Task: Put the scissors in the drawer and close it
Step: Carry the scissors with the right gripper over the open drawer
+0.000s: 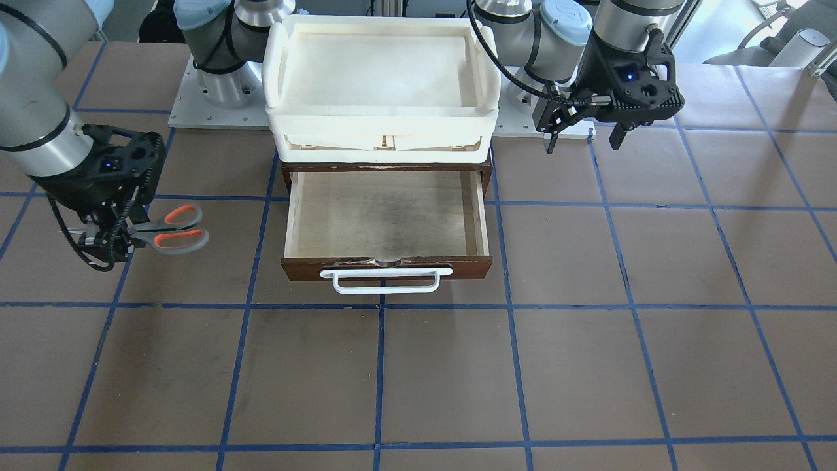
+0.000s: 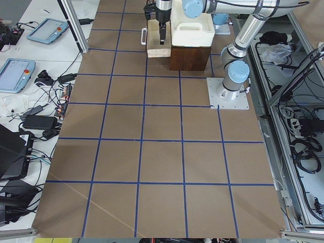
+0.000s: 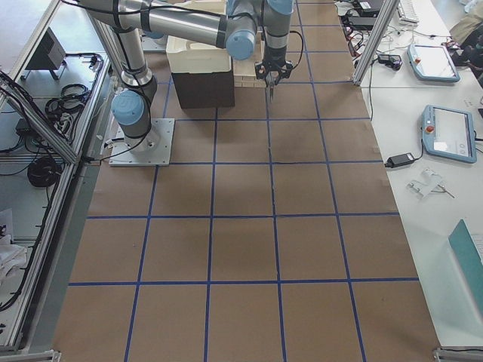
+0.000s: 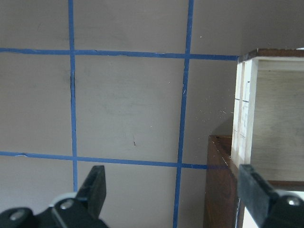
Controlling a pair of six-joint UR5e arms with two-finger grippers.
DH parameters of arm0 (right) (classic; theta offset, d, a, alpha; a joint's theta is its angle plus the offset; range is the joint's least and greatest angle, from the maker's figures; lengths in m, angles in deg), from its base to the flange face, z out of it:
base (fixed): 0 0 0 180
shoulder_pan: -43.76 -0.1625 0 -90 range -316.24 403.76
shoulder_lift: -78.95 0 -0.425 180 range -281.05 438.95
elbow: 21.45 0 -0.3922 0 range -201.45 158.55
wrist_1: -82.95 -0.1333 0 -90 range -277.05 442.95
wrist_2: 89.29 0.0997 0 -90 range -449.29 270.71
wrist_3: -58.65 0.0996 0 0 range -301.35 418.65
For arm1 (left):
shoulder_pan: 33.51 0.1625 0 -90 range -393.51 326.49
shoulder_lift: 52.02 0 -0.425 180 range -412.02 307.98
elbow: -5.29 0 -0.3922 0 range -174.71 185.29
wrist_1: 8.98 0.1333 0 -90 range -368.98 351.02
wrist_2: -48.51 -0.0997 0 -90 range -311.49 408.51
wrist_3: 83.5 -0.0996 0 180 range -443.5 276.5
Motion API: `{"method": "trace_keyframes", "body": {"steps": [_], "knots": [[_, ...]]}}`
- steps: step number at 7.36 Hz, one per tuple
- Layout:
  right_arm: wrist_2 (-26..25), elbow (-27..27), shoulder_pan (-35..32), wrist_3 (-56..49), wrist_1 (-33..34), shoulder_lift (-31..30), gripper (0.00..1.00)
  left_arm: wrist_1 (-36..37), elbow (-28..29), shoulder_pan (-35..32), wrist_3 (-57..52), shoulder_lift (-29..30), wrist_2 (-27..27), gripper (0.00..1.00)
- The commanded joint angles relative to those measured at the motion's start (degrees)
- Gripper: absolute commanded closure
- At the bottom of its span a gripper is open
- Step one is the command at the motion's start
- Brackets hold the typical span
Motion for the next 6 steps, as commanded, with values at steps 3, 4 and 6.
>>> {"method": "trace_keyframes", "body": {"steps": [3, 4, 6], "knots": [[0.0, 2.0, -18.5, 21.6, 2.4, 3.8, 1.0, 0.1, 0.0, -0.1, 0.0, 0.0, -0.1, 0.0], [-0.6, 2.7, -22.8, 23.7, 4.7, 6.0, 1.0, 0.1, 0.0, 0.0, 0.0, 0.0, 0.0, 0.0], [-0.5, 4.5, -25.1, 26.3, 6.3, 10.1, 1.0, 0.0, 0.0, -0.1, 0.0, 0.0, -0.1, 0.0]]}}
